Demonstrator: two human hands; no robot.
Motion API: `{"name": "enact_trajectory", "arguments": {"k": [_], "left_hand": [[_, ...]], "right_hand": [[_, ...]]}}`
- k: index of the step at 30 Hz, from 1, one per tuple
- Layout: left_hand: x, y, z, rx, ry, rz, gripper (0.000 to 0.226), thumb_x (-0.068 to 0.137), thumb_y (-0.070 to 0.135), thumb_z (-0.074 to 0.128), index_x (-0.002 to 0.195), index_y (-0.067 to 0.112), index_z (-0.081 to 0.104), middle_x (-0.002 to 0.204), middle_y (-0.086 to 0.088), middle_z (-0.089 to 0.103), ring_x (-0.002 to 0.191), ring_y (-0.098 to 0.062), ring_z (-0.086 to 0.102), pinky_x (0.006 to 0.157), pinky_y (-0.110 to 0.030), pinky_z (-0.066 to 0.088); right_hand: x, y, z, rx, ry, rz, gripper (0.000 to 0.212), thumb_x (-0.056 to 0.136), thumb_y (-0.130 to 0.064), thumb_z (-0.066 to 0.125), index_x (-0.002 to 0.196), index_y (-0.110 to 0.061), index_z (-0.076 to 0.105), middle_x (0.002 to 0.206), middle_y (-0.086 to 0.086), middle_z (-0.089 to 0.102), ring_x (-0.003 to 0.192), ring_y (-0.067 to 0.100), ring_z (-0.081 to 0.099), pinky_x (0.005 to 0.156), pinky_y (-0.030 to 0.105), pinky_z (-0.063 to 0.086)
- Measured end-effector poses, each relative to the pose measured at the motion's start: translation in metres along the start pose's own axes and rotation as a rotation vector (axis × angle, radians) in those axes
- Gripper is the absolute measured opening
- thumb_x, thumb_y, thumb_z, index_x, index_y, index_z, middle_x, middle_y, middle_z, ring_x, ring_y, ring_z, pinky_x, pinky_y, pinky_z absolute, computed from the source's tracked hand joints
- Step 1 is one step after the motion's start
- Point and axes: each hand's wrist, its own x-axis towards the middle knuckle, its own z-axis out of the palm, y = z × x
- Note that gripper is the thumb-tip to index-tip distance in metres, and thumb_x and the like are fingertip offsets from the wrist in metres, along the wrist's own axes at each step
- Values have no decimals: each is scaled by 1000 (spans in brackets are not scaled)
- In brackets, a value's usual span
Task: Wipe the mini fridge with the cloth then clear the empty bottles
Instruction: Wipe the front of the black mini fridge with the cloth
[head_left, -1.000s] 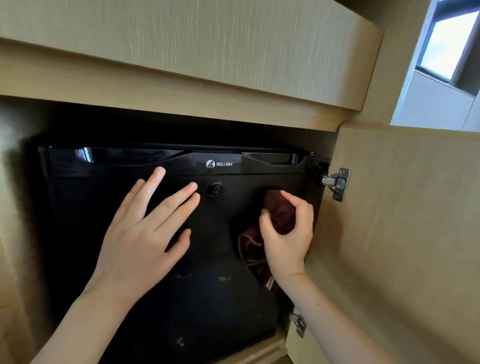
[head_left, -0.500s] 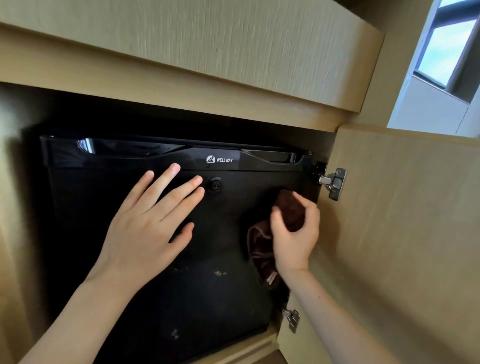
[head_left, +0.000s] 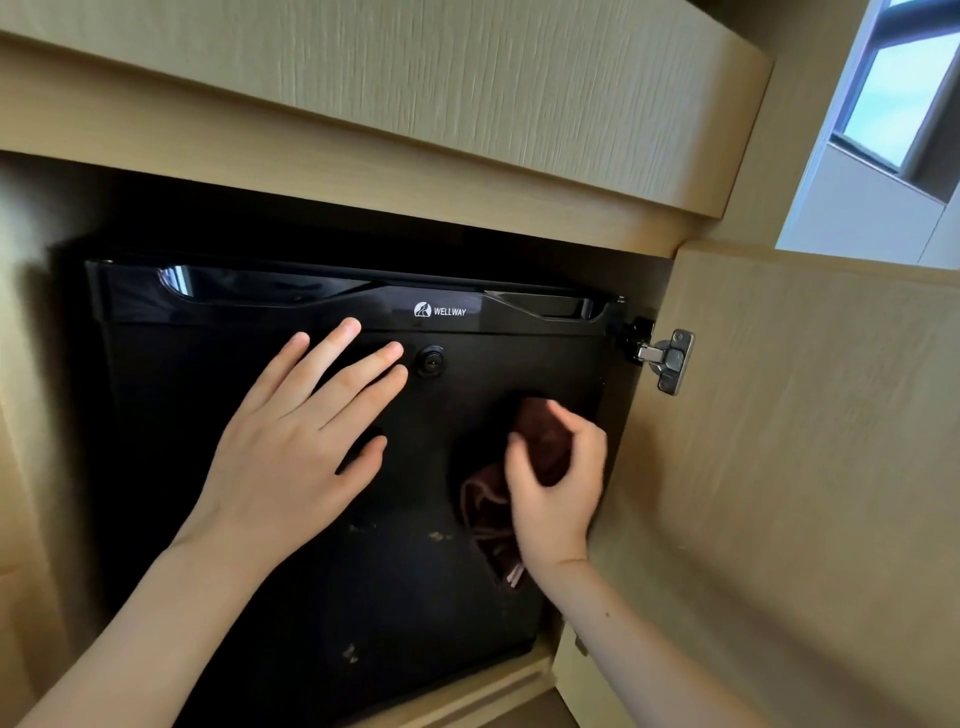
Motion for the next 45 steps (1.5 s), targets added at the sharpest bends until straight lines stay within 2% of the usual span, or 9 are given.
{"name": "enact_trajectory", "arguments": {"k": [4,7,14,22,25,29,37,41,45], "left_hand": [[-1,-3,-5,-6,-42,18,52,90,23,59,140,13,55,151,0,47,150,-25,28,124,-42,17],[1,-3,-9,-9,-64,16,51,89,22,60,139,12,57,151,0,48,149,-25,29,124,-43,20],[0,-2,-7,-22,-54,8,51,89,22,57,139,12,56,150,0,49,149,-25,29,124,-45,20],[2,0,-10,-48,-61,5,50,89,22,54,137,10,59,148,-1,51,149,-25,30,124,-43,18],[3,-3,-10,-51,-72,13,50,89,22,54,138,11,58,148,0,50,150,-25,29,124,-43,18],[3,-1,-10,-46,-71,7,51,89,21,55,138,11,57,149,0,50,149,-25,30,124,-44,20],[4,-1,-14,-33,-79,13,50,86,19,58,136,10,59,147,-2,52,147,-28,33,123,-44,20],[5,-1,-14,-35,-65,13,50,85,17,60,134,9,61,146,-2,54,146,-29,35,123,-44,22],[3,-2,-14,-36,-69,18,50,86,16,60,135,9,60,147,-3,53,147,-28,34,122,-46,24]], "right_hand": [[4,15,-6,163,286,505,33,87,-11,74,112,-25,59,109,2,64,107,21,63,90,29,50],[12,15,-7,293,385,749,30,88,-14,73,112,-22,57,109,2,65,106,23,64,90,30,50],[65,-28,2,281,254,409,32,84,-14,75,110,-27,62,103,-6,67,94,6,66,82,18,56],[1,0,-11,241,272,684,29,91,-13,71,114,-23,57,109,-1,64,108,21,63,94,30,50],[32,-12,-12,236,262,615,30,88,-10,71,115,-17,60,110,3,65,104,19,64,98,36,53],[80,-33,-6,262,262,456,32,86,-12,72,116,-13,63,107,4,68,97,15,66,88,26,55],[-3,5,-7,210,239,614,32,91,-18,70,118,-26,55,114,-3,62,109,15,62,82,16,47],[23,-12,1,217,247,483,34,87,-12,73,116,-24,58,113,2,63,106,17,62,93,29,52],[48,-33,16,233,220,284,37,85,-15,74,116,-26,58,111,-1,60,96,-1,59,79,7,47]]}}
